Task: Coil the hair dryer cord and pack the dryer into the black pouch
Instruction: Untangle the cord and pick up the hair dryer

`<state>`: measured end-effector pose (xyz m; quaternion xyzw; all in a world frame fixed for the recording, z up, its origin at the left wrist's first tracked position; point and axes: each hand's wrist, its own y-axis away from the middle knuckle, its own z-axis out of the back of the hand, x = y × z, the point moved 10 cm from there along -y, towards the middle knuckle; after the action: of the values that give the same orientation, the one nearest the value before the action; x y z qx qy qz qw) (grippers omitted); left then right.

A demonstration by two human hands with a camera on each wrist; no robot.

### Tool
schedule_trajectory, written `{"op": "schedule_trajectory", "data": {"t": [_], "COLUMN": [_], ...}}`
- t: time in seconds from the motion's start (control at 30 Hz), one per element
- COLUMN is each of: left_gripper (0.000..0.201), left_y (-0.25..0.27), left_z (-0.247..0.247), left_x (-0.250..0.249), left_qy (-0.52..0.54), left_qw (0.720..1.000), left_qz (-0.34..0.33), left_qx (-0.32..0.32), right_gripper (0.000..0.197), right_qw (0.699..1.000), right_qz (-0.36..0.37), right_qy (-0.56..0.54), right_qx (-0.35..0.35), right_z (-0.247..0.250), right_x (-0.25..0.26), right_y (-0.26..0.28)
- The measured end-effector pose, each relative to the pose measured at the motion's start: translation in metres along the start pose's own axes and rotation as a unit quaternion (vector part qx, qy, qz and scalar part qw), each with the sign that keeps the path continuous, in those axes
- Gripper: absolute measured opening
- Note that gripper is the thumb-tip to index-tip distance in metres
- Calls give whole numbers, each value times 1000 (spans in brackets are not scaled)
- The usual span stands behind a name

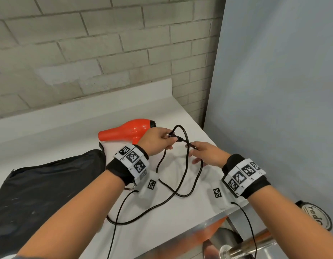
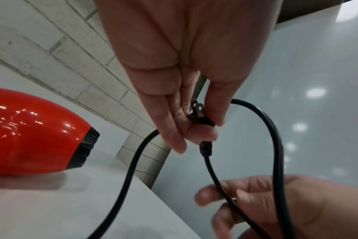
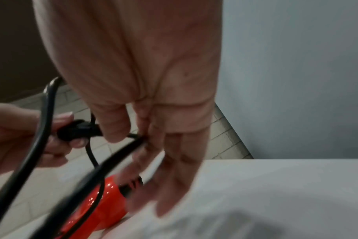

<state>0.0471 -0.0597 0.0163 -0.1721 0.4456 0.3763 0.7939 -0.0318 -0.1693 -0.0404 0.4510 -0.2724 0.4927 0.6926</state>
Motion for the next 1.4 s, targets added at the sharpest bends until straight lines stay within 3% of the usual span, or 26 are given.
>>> {"op": "schedule_trajectory", "data": {"t": [0.07,0.17,0.3,0.4,0.5,0.6,0.73,0.83,0.93,1.0,1.1,1.3,1.4], "left_gripper": [19,24,33,55,61,47,42,29,29,39,32,28,26], "left_y": [-2,-11,-21,-20,-11,12,39,40,41,44,49,44,34], "left_z": [-2,1,-2,-17,-26,-44,-65,-44,-3,13,19,2,9], "left_x": [-1,11,36,55,39,5,-25,-28,-19,-16,-12,-19,-31], "left_qy": [2,-21,-129,-159,-169,-69,140,254,212,185,175,131,60], "left_qw": [1000,999,989,978,978,990,975,963,977,982,984,991,996], "left_qz": [2,28,74,122,83,40,34,42,24,6,16,-7,-61], "left_qx": [6,-13,-3,61,86,120,169,83,-27,-39,-21,31,-1], "right_gripper": [18,16,17,28,22,12,11,13,24,22,26,23,9], "right_qw": [999,990,973,964,942,930,927,933,970,996,982,990,987], "right_qz": [-20,-74,-133,-90,0,53,104,136,92,28,-81,-89,-103], "right_qy": [-34,35,27,-77,-244,-314,-330,-312,-193,-20,173,106,106], "right_qx": [-33,-118,-189,-240,-230,-185,-143,-114,-114,-83,10,-26,-69], "right_z": [6,39,75,90,83,65,40,30,31,24,0,1,17], "right_x": [-7,-23,-44,-42,-19,15,56,75,60,35,-4,-15,-25], "right_y": [1,10,29,42,47,42,31,25,5,-16,-37,-55,-55]}}
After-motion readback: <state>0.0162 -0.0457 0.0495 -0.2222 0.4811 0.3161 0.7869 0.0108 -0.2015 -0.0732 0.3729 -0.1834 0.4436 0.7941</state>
